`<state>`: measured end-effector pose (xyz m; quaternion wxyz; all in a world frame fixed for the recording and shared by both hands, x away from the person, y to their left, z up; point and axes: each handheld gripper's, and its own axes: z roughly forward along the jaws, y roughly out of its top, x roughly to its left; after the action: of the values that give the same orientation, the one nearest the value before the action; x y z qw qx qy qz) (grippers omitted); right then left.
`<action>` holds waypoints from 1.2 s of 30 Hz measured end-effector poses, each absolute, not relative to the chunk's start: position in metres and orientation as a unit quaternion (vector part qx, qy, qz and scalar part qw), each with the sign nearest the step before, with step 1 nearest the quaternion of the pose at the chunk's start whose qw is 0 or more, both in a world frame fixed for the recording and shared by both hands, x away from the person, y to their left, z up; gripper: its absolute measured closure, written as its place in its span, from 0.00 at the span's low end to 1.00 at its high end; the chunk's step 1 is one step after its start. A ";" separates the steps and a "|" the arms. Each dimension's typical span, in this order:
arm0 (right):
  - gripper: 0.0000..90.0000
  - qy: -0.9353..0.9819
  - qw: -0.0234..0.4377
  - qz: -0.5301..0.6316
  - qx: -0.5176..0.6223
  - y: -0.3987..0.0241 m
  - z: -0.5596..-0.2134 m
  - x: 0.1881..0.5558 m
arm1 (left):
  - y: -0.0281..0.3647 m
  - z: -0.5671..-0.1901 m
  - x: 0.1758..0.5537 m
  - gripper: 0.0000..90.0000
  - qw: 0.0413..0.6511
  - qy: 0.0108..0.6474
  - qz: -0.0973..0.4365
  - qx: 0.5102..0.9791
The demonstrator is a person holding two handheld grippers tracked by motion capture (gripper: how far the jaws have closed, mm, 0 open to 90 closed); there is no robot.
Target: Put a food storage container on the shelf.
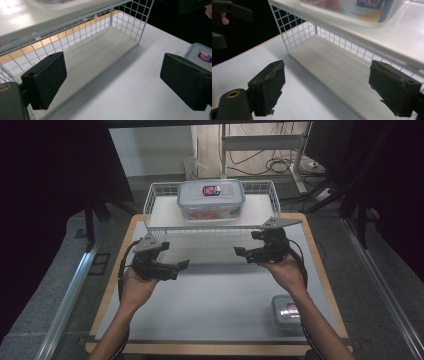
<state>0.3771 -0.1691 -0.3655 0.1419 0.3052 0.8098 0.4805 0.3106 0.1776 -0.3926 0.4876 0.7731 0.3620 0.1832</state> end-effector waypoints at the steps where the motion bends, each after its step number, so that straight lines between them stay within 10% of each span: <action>1: 0.14 0.811 0.142 0.479 0.304 -0.169 -0.367 0.375 | 0.178 -0.394 0.308 0.08 0.487 0.360 0.183 0.775; 36: 0.05 0.824 0.135 0.469 0.288 -0.208 -0.445 0.295 | 0.174 -0.474 0.246 0.04 0.461 0.354 0.208 0.787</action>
<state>0.2950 -0.2081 -0.4446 0.1349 0.2879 0.8239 0.4692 0.2457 0.1745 -0.4737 0.4611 0.7867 0.3540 0.2079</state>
